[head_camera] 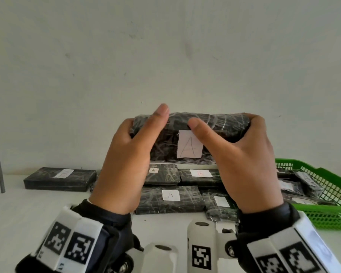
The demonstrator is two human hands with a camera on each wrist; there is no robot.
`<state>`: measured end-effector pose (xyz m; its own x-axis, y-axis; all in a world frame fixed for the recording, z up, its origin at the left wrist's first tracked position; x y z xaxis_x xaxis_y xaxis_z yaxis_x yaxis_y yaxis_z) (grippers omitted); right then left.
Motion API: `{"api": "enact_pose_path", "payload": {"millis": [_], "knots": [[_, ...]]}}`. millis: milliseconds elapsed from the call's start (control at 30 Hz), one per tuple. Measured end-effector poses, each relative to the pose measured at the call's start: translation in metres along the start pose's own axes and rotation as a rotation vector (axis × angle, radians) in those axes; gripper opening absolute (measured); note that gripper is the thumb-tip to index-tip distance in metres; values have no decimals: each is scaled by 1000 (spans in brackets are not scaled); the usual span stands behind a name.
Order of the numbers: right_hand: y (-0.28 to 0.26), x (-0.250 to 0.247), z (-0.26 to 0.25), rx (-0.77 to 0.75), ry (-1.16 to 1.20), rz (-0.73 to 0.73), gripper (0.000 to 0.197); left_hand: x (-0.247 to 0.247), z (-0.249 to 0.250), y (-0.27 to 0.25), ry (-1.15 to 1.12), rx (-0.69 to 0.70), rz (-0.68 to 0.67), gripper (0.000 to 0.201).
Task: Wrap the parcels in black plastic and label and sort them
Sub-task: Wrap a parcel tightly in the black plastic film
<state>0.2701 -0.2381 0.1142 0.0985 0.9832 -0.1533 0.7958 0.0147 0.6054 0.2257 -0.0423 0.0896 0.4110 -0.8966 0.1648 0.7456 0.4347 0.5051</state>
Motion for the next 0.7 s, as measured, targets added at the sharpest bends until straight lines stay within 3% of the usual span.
{"api": "enact_pose_path", "payload": {"millis": [133, 333, 500, 600, 700], "knots": [[-2, 4, -2, 4, -1, -5, 85, -2, 5, -4, 5, 37, 78, 33], [0, 3, 1, 14, 38, 11, 88, -2, 10, -5, 51, 67, 69, 28], [3, 2, 10, 53, 75, -15, 67, -2, 3, -2, 56, 14, 48, 48], [6, 2, 17, 88, 90, -23, 42, -4, -3, 2, 12, -30, 40, 51], [6, 2, 15, 73, 90, -26, 32, -10, -7, 8, -69, -62, 62, 53]]}}
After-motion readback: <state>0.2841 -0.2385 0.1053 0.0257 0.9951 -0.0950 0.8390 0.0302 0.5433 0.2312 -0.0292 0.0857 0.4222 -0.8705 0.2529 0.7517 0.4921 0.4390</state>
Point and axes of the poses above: each hand's wrist, its own y-axis towards the middle knuckle, its own x-axis out of the palm, z = x × y, the point moved 8 cm from there along y, towards the middle knuckle, and after that the axes turned 6 degrees about -y, right-handed, at the moved point
